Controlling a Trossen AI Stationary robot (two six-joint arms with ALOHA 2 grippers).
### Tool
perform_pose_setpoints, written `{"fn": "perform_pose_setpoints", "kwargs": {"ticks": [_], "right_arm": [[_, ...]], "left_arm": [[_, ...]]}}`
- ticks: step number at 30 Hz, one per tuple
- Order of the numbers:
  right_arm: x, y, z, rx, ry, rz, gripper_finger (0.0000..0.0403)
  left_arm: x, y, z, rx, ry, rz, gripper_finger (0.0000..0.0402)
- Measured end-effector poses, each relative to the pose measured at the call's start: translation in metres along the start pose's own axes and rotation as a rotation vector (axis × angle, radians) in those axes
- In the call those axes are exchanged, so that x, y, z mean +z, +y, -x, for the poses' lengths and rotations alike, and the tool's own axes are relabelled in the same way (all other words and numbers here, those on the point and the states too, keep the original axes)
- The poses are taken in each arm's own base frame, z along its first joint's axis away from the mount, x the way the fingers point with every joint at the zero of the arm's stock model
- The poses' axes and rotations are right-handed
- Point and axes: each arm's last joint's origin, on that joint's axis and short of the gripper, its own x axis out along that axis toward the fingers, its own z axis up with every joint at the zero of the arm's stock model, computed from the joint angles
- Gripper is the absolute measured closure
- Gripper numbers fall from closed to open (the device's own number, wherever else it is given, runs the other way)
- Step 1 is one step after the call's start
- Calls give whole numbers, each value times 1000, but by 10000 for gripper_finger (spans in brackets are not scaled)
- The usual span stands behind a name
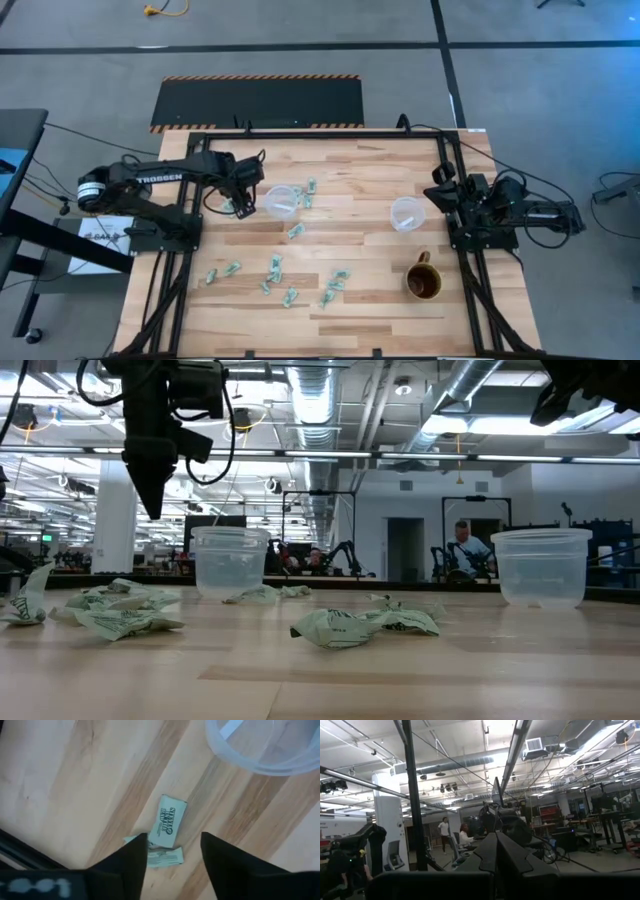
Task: Pick and place Stevia / Truvia into bins
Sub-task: Put the white stevia packet into the left transparent container
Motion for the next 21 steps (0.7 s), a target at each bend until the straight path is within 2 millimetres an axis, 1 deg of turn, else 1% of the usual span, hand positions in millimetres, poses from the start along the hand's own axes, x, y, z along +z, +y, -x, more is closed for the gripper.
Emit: {"fn": "perform_pose_setpoints", "kwargs": {"ticks": [3,7,10,13,15,17,21], "right_arm": [[0,0,0,-1,0,0,403],[0,0,0,0,0,0,403],[0,0,0,0,0,0,403],[0,0,0,0,0,0,403],[0,0,0,-1,0,0,403],[0,0,0,0,0,0,403],[0,0,0,0,1,0,403]], "left_arm": [[3,-2,-9,1,52,9,200],[11,-6,-33,-21,172,-11,192],[11,-2,-50,22,308,1,191],[14,3,-67,34,383,22,191],[17,5,-76,10,415,25,191],[20,8,-82,2,413,26,192],[23,14,-84,-10,389,38,192]]}}
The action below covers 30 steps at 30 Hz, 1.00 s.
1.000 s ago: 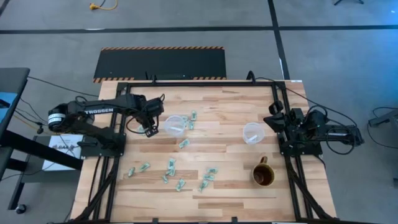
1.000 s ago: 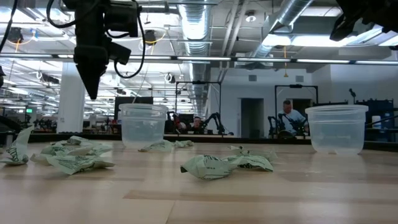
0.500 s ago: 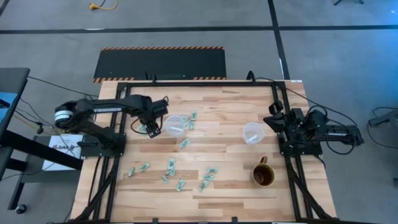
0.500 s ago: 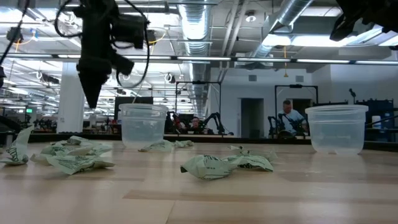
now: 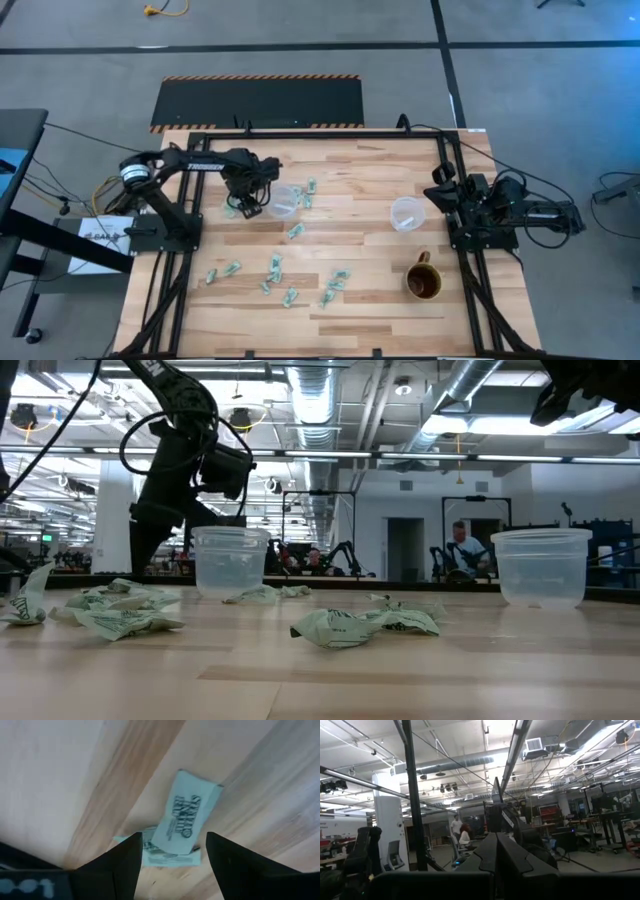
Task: Pick and place Stevia / Truvia into bins
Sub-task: Put the white stevia packet into the left transparent container
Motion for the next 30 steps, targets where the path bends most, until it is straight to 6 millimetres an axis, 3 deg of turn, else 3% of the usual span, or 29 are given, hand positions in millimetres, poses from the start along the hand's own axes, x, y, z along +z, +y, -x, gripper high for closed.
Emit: {"fn": "perform_pose_setpoints", "kwargs": {"ticks": [9,15,23,30], "right_arm": [[0,0,0,0,0,0,403],[0,0,0,0,0,0,403],[0,0,0,0,0,0,403],[0,0,0,0,0,0,403]], "left_arm": [[-19,7,-21,-79,-61,27,192],[-32,10,-18,-94,-150,63,192],[-30,11,-16,-24,-199,80,194],[-30,9,-15,-55,-198,51,233]]}}
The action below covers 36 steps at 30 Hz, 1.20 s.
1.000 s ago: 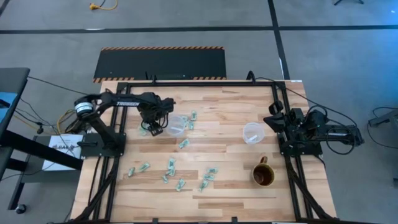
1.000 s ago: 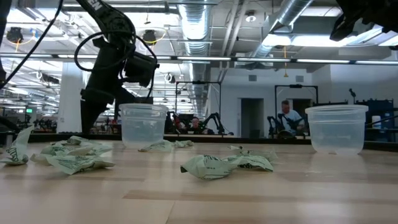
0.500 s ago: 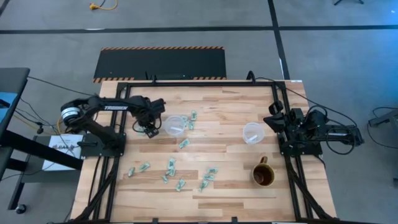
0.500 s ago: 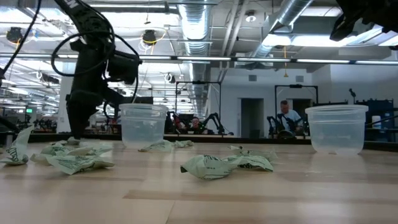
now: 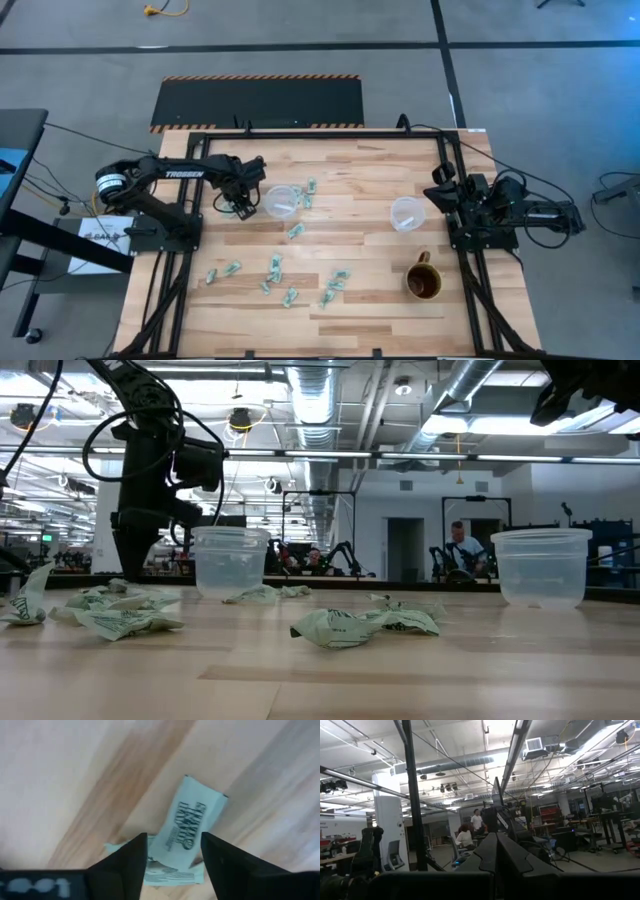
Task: Pick and place Stevia / Truvia into bins
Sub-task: Put the white stevia packet into the left transparent container
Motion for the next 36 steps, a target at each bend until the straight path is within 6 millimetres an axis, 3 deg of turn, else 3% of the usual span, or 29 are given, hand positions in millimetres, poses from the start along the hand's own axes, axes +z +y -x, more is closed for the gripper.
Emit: {"fn": "perform_pose_setpoints", "kwargs": {"ticks": [9,21,29,36], "right_arm": [[0,0,0,1,0,0,403],[0,0,0,1,0,0,403],[0,0,0,0,0,0,403],[0,0,0,1,0,0,403]], "left_arm": [[0,-3,0,-68,0,-78,254],[1,-4,0,-98,-6,-143,200],[1,-3,0,-53,-12,-192,175],[2,2,0,142,-23,-177,205]]}}
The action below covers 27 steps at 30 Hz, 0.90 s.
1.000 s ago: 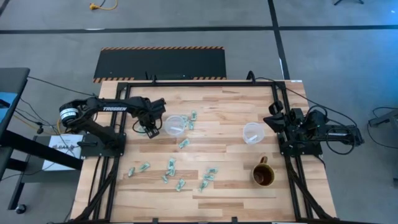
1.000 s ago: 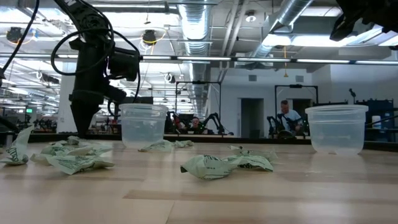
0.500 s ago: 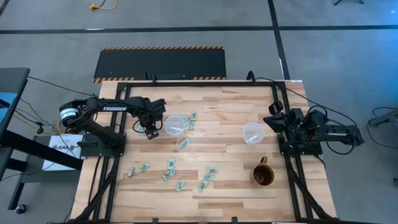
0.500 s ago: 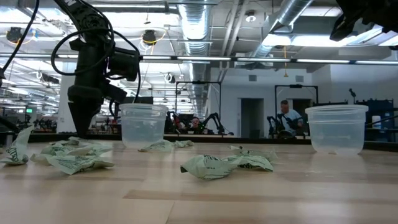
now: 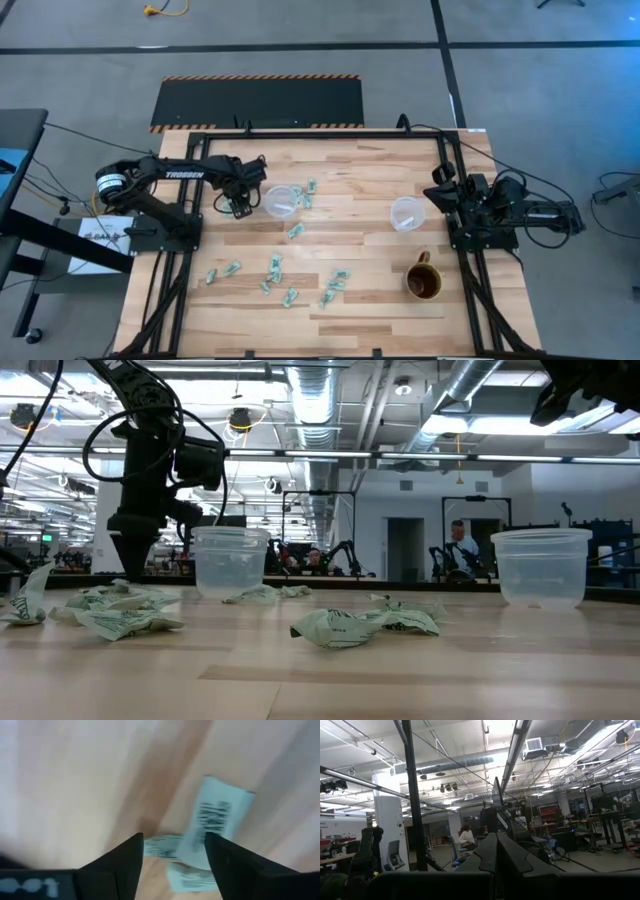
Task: Pick and place Stevia / Truvia into bins
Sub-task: Put the white stevia packet into the left transparent container
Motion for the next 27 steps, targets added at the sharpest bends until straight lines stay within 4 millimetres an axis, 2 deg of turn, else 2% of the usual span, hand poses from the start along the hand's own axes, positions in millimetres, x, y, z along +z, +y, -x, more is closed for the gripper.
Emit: {"fn": "perform_pose_setpoints", "kwargs": {"ticks": [8,14,21,27], "right_arm": [[0,0,0,0,0,0,403],[0,0,0,0,0,0,403],[0,0,0,0,0,0,403],[0,0,0,0,0,0,403]], "left_arm": [[1,-4,0,-125,-10,-33,249],[0,-7,-1,-122,-17,-46,245],[0,-12,-2,-36,-27,-71,237],[0,-13,-1,-53,-28,-71,237]]}}
